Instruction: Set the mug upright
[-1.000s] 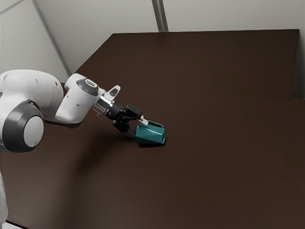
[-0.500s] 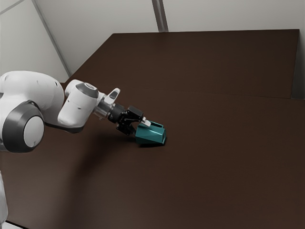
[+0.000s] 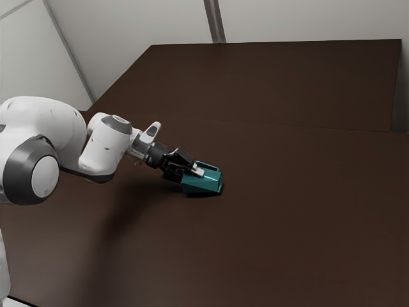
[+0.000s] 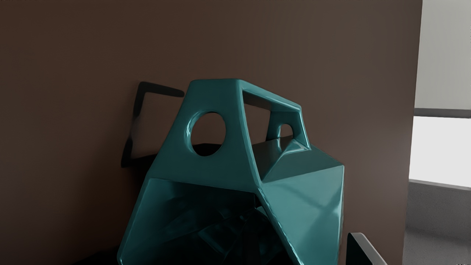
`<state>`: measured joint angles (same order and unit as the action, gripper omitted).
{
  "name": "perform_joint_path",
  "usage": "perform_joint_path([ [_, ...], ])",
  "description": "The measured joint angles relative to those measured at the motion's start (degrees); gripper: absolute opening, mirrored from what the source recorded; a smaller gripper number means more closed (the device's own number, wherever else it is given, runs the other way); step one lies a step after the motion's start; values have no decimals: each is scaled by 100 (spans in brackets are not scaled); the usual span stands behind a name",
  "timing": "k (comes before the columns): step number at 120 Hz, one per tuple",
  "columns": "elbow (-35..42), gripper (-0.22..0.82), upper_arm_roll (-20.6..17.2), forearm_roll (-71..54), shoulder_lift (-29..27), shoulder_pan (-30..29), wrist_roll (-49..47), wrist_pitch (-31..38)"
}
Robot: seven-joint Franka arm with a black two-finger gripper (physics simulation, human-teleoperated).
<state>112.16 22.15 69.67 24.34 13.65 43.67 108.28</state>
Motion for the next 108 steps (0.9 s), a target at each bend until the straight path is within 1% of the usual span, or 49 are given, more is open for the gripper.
perform_joint_path([
  [22, 1, 5, -6, 98, -3, 24, 57, -28],
  [58, 1, -8, -13, 158, -35, 67, 107, -30],
  [84, -5, -14, -17, 129, -206, 112, 121, -28],
  [108, -2, -16, -19, -116, -667, 214, 104, 39],
])
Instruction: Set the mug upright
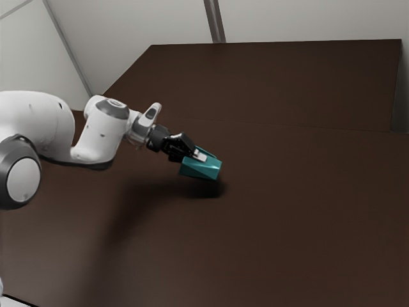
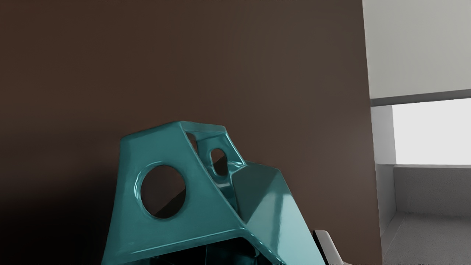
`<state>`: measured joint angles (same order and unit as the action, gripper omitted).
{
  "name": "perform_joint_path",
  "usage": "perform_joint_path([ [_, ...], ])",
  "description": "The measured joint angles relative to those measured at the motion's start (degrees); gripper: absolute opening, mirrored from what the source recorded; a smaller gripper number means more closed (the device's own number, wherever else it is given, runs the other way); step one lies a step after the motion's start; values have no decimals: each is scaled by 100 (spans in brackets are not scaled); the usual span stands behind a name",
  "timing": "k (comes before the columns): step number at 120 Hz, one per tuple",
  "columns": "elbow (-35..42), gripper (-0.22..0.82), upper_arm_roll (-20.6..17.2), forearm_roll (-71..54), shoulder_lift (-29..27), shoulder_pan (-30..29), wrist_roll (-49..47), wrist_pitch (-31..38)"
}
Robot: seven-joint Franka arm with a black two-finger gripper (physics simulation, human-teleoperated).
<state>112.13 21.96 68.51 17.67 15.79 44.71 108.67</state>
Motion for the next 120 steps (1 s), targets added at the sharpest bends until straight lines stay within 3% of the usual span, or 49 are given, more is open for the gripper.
perform_joint_path([
  [36, 49, -18, -442, -2698, -1169, -165, -435, 557],
  [55, 132, -18, -1146, -4698, -1567, -619, -989, 884],
  [67, 480, -18, -1363, -5524, -1768, -658, -1338, 1187],
  [89, 647, -18, -1409, -6558, -1859, -469, -1920, 1527],
  [120, 747, -18, -1415, -7052, -1757, -453, -2503, 1809],
])
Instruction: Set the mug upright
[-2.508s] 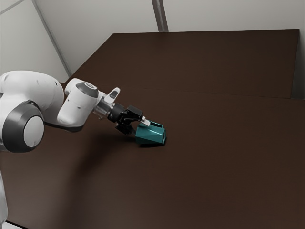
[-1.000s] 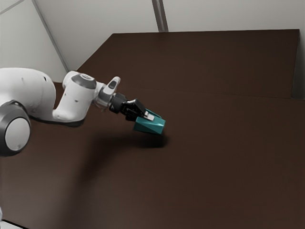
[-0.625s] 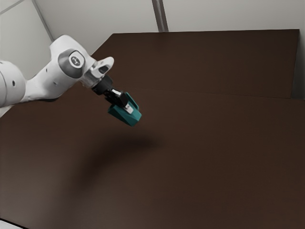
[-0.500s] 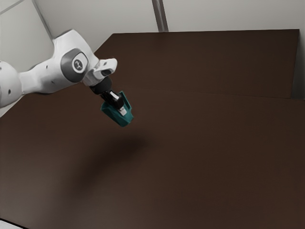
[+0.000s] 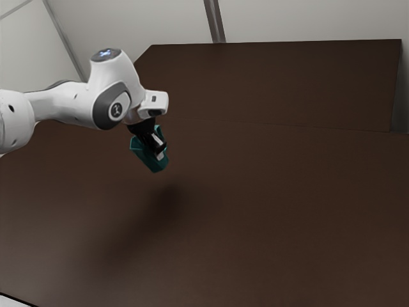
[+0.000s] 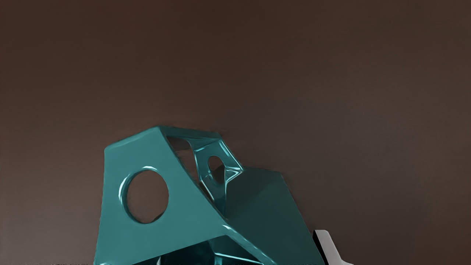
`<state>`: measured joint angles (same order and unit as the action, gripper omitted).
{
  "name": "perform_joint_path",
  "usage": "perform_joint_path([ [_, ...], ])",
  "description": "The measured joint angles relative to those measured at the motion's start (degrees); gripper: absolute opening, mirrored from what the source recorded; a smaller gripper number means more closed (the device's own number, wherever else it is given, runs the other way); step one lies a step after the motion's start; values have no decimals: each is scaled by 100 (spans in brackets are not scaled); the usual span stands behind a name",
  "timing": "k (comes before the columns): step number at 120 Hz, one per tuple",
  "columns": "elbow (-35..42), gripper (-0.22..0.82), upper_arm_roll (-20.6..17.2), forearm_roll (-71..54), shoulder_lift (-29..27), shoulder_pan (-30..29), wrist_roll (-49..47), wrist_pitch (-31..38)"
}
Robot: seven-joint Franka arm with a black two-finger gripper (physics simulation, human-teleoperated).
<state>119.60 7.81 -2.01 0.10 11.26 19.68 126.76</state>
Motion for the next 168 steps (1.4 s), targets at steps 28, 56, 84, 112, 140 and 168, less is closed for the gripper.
perform_joint_path([
  [28, 139, -18, -5, -168, 222, -178, -373, 149],
  [56, 290, -18, -6, -201, 465, -601, -633, 329],
  [84, 298, -18, -12, -196, 563, -434, -855, 465],
  [112, 428, -18, -15, -194, 537, -377, -1050, 479],
  [140, 460, -18, -30, -193, 542, -273, -1185, 481],
  [168, 461, -18, -32, -191, 574, -261, -1280, 500],
])
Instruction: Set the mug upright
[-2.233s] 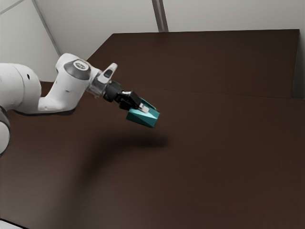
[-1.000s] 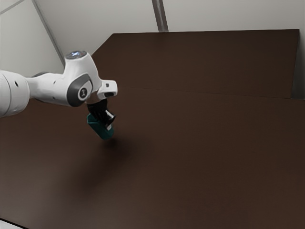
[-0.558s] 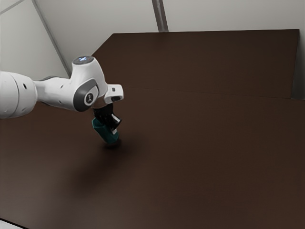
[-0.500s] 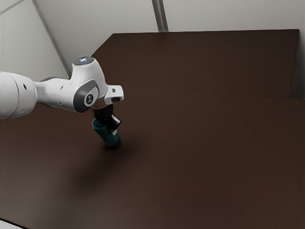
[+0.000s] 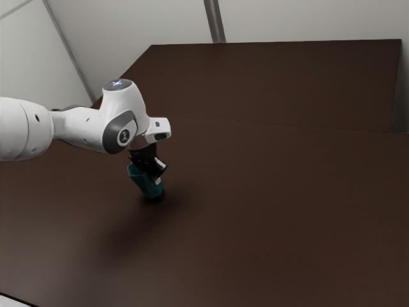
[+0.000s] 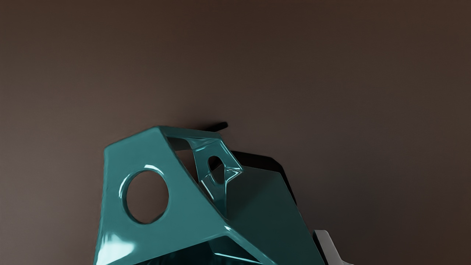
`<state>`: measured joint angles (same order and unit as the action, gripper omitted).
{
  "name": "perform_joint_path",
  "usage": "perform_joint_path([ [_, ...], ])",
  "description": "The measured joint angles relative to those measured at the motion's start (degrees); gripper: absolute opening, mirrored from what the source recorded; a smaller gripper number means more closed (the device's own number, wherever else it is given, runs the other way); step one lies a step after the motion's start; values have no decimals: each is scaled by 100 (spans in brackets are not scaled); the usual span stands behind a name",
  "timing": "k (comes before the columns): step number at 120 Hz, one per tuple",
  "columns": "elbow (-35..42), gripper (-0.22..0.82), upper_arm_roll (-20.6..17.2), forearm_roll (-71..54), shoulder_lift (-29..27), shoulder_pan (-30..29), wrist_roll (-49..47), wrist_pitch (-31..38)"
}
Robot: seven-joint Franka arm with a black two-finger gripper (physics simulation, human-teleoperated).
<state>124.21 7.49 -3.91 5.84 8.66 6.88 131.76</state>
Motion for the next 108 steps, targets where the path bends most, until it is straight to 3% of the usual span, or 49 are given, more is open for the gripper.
perform_joint_path([
  [108, -39, 29, -10, 84, -42, -3, 89, -42],
])
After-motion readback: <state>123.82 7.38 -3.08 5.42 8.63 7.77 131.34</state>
